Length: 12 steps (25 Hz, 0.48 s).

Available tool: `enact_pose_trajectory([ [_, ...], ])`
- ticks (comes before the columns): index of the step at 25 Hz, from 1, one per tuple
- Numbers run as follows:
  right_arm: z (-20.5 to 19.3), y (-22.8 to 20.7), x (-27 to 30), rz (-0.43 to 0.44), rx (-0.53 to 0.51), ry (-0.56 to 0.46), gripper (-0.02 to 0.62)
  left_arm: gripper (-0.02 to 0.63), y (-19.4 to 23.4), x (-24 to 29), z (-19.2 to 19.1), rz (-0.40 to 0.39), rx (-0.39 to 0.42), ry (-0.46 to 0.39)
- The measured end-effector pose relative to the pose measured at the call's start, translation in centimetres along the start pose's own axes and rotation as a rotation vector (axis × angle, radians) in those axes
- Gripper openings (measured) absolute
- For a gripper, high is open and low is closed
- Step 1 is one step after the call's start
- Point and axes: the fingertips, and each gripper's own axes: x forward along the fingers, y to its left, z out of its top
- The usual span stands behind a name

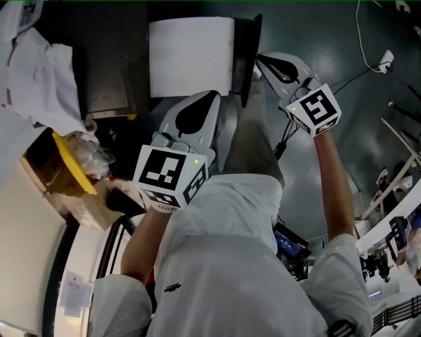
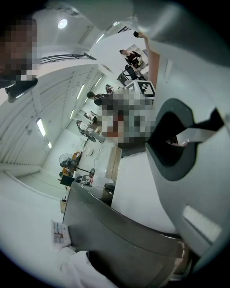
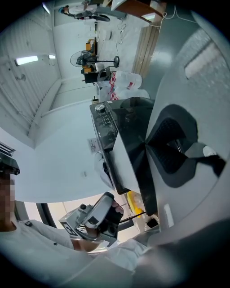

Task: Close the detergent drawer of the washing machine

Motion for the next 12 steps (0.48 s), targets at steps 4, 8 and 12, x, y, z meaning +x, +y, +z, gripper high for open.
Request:
enact_pose_trajectory([
  [4,0.1,0.1,0.0,0.007,0.01,-0.002,0.0,0.018,0.5,0.0,0.0,0.005,-0.009,-0.002],
  [8,0.7,0.3,-0.2,0.035,-0.016,0.003,0.0,0.018,0.5,-0.1,0.2,0.005,-0.019,-0.005],
  [12,2.1,1.1,0.1,0.061,-0.064,0.001,0.0,0.018,0.4,-0.7,0.7,-0.002,-0.031,-0.016],
])
